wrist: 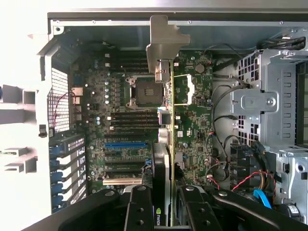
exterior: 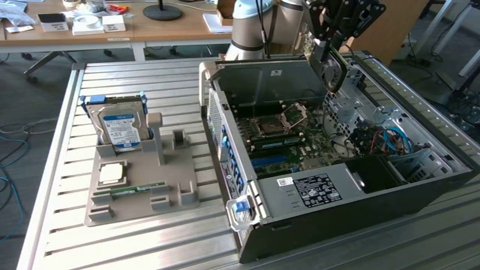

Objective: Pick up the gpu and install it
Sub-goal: 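Pick up the gpu and move the gpu toward the slot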

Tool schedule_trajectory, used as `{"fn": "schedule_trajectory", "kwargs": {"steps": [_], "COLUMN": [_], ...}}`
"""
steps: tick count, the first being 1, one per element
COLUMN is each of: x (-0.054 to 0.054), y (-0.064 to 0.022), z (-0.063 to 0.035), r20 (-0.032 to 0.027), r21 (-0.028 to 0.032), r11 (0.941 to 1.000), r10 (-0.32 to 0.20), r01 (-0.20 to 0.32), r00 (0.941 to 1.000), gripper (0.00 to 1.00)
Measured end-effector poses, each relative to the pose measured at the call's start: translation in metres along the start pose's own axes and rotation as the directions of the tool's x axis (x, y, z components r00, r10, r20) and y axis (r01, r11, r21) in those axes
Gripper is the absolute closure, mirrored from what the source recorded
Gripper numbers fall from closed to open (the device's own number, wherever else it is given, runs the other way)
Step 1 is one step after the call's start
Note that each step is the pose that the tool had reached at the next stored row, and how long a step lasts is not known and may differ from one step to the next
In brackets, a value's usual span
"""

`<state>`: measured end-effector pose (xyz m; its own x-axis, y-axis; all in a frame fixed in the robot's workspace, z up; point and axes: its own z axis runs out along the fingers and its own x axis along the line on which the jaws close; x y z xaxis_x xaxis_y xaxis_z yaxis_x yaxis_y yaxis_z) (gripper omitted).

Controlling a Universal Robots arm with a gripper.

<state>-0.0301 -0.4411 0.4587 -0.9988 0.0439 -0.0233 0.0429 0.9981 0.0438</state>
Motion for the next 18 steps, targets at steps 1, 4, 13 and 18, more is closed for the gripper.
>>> {"fn": "schedule_trajectory", "kwargs": {"steps": [1,4,13,18], "x": [0.0000,0.0000,-0.0033,-0.0048], "y": [0.0000,0.0000,0.0001,0.0002], "z": [0.0000,0.0000,0.0002,0.0004], "r20": [-0.0001,0.0000,0.0000,0.0000], "r21": [0.0001,0.0000,-0.0001,-0.0003], "r11": [1.0000,1.0000,1.0000,1.0000], "r10": [0.000,0.000,0.000,0.000], "r01": [0.000,0.000,0.000,0.000], "r00": [1.0000,1.0000,1.0000,1.0000], "gripper": [0.73,0.73,0.73,0.73]}}
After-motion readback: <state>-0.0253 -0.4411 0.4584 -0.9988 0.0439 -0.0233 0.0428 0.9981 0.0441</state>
